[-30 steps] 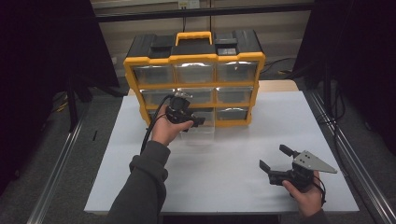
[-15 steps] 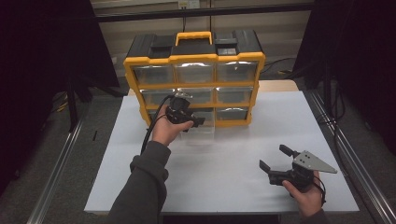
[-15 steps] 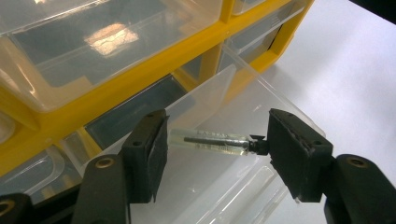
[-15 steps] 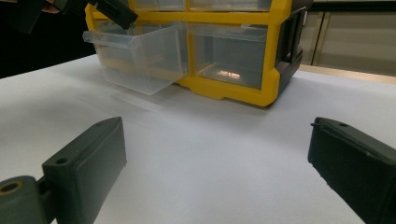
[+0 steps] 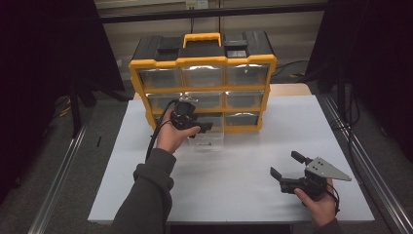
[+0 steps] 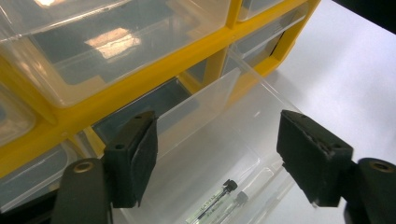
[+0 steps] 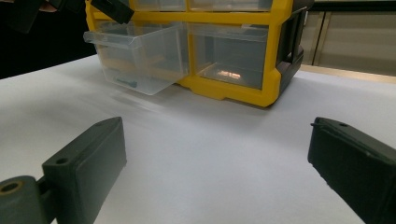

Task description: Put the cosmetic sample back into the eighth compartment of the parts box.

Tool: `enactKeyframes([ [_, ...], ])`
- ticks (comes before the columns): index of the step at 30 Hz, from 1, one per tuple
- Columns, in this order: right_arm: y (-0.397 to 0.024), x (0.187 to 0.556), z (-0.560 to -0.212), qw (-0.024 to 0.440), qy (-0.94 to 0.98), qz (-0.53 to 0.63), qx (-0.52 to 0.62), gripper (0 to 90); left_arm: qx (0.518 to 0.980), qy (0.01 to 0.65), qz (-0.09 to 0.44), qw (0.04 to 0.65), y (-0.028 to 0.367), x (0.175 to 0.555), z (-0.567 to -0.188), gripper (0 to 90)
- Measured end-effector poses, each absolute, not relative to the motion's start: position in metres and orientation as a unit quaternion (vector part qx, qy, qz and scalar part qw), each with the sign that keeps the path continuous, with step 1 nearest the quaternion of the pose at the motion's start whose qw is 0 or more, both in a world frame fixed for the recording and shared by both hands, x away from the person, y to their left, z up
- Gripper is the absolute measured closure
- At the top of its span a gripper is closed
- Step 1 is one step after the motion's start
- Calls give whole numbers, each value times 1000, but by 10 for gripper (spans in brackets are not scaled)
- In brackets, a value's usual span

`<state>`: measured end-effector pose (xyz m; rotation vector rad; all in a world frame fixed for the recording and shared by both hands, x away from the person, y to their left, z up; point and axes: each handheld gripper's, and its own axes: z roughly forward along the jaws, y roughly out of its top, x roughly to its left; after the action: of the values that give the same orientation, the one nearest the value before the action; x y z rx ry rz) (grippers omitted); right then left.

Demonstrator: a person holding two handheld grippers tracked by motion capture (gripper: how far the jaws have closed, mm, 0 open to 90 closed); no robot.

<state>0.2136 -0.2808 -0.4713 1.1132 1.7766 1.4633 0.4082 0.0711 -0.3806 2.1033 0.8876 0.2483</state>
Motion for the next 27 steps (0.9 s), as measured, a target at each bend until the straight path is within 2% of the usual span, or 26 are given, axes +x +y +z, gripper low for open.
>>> enactKeyframes([
  [8,-280,214,-471,290,666,547,416,35,838,343,101,412,81,403,-377,211],
  [10,-280,214,-471,291,666,547,416,35,825,356,100,427,81,400,-378,199],
  [11,-280,214,-471,290,666,547,416,35,834,344,102,419,84,400,-377,190],
  [27,-279,215,-471,289,668,547,414,34,803,346,123,470,105,380,-373,95],
])
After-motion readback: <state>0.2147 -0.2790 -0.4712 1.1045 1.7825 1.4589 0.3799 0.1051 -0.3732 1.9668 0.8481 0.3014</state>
